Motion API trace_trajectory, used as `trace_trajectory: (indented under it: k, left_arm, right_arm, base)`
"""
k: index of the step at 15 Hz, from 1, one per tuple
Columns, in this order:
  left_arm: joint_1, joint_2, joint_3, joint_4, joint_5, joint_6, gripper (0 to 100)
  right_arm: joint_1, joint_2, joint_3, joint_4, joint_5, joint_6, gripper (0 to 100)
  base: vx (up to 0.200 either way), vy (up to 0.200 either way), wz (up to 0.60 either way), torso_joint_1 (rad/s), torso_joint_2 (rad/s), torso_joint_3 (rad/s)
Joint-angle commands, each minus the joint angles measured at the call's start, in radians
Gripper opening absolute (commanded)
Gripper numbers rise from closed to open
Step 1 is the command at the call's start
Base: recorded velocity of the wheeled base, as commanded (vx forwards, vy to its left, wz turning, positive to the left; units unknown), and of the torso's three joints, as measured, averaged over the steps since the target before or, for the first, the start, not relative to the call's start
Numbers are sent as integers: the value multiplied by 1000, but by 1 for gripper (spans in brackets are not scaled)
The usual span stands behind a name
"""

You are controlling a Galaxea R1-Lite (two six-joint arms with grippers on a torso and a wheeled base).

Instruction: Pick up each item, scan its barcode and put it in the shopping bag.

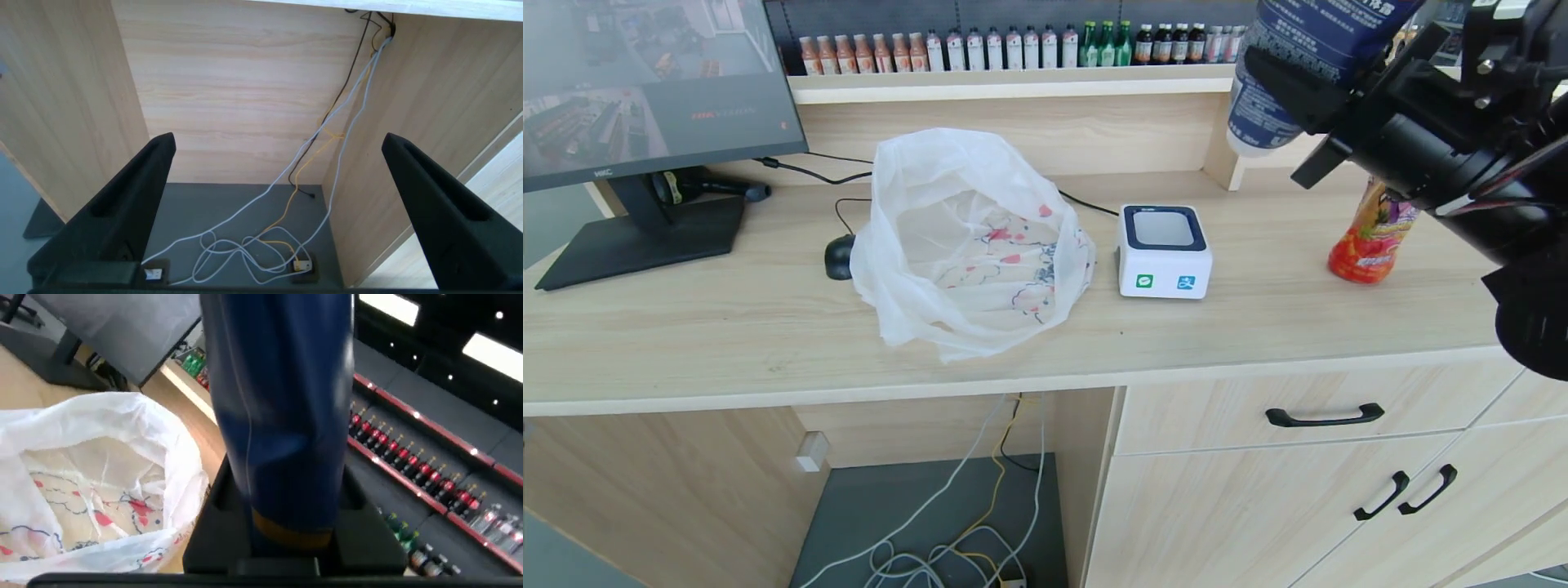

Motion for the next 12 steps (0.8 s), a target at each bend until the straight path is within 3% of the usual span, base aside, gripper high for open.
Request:
trace_trajectory:
  k: [1,3,9,12]
  left_arm:
    - [0,0,0,0,0,-1,100]
    - [0,0,0,0,0,-2,100]
    - [2,0,0,0,0,-2,100]
    - [2,0,0,0,0,-4,100]
  right_arm:
    - [1,-6,115,-94,-94,102,0]
    - [1,-9,137,-111,-146,142,0]
    - [44,-35,295,-128,-488,313,0]
    - [47,-25,289,-128,-525,326,0]
  base:
    - [0,0,0,0,0,0]
    - [0,0,0,0,0,0]
    - [0,0,0,0,0,0]
    - [0,0,0,0,0,0]
